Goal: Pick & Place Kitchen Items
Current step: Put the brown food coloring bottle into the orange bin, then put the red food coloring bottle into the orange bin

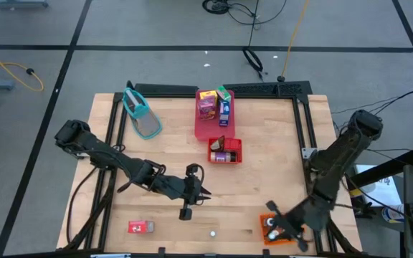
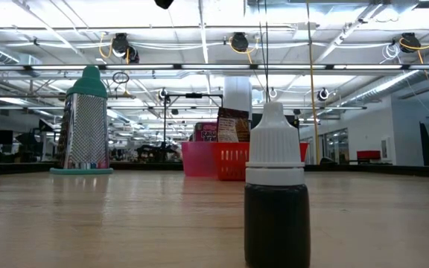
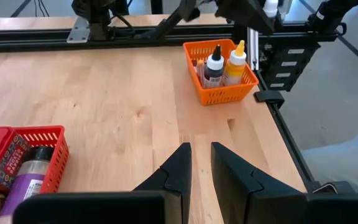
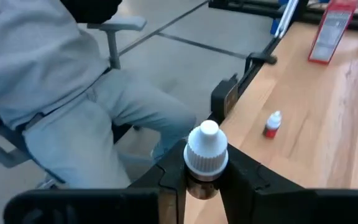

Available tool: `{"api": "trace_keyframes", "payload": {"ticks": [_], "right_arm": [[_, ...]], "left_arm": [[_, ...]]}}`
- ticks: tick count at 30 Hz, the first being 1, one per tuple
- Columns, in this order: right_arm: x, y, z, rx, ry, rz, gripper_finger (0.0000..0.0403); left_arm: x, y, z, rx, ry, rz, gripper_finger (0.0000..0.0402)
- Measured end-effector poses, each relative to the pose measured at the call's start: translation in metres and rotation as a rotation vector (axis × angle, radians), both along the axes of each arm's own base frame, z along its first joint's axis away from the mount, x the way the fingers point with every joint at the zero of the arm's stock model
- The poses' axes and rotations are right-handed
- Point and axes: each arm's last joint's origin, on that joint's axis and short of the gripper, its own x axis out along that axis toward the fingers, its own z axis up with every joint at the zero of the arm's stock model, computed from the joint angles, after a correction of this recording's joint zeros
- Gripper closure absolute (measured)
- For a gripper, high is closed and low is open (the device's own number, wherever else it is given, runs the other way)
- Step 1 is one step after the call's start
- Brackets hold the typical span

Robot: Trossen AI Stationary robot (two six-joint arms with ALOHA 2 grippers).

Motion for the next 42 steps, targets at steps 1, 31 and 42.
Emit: {"api": "trace_keyframes", "payload": {"ticks": [1,31,42], "right_arm": [[-0.006,0.002,0.001,0.001,0.010,-0.006,0.0346],[-0.077,0.000,-0.016,-0.005,0.172,-0.381,0.0326],[-0.081,-0.013,-0.042,0.023,0.244,-0.460,0.0281]], "left_arm": [[0.000,0.000,0.000,0.000,0.000,0.000,0.0344],[0.000,0.000,0.000,-0.014,0.003,0.008,0.0344],[0.000,0.000,0.000,-0.016,0.003,0.009,0.0344]]}}
